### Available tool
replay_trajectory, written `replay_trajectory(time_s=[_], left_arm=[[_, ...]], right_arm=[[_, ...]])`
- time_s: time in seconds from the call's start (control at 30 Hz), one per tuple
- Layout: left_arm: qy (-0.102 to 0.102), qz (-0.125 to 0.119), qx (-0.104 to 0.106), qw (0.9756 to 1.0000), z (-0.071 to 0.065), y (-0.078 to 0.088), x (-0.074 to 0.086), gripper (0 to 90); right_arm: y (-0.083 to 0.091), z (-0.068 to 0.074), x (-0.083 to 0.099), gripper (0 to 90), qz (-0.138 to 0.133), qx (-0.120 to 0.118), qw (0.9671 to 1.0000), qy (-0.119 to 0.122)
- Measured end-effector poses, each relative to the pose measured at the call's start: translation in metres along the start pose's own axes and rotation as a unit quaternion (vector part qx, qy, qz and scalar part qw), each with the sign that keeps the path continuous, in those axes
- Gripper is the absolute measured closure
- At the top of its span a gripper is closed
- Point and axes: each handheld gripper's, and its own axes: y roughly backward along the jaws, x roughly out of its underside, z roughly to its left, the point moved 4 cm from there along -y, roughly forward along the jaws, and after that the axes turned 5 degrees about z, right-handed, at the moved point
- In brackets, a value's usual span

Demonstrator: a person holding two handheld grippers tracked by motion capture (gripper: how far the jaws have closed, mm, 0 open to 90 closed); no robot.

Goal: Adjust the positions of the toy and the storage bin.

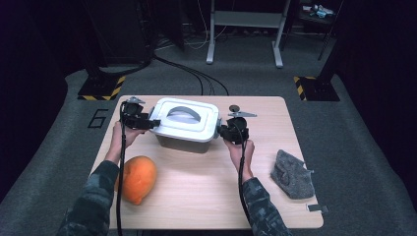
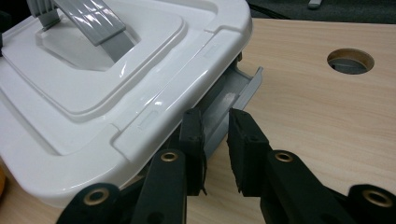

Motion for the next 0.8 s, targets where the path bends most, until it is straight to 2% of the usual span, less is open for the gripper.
replay_trajectory(time_s=[0.2, 0.27, 0.3, 0.5, 0.67, 0.8], left_arm=[[-0.011, 0.002, 0.006, 0.9999, -0.006, -0.003, -0.003, 32.9], [-0.017, 0.003, -0.002, 0.9998, -0.008, -0.003, -0.005, 32.1], [-0.023, 0.011, 0.0, 0.9997, -0.007, -0.002, -0.005, 32.0], [-0.015, 0.004, 0.003, 0.9999, -0.007, -0.003, -0.005, 31.9], [-0.014, 0.004, 0.006, 0.9999, -0.007, -0.003, -0.004, 31.9], [-0.019, 0.005, 0.007, 0.9998, -0.007, -0.003, -0.004, 31.9]], right_arm=[[-0.001, -0.004, -0.002, 74.3, -0.003, -0.011, 0.9999, 0.001], [-0.003, -0.006, -0.003, 71.2, -0.006, -0.011, 0.9999, -0.002], [-0.003, -0.008, -0.004, 68.7, -0.006, -0.007, 1.0, -0.003], [0.002, -0.014, -0.018, 57.8, -0.022, -0.004, 0.9997, -0.008], [0.003, -0.011, -0.03, 51.0, -0.024, -0.01, 0.9997, -0.001], [-0.003, -0.005, -0.039, 47.5, -0.017, -0.014, 0.9996, 0.017]])
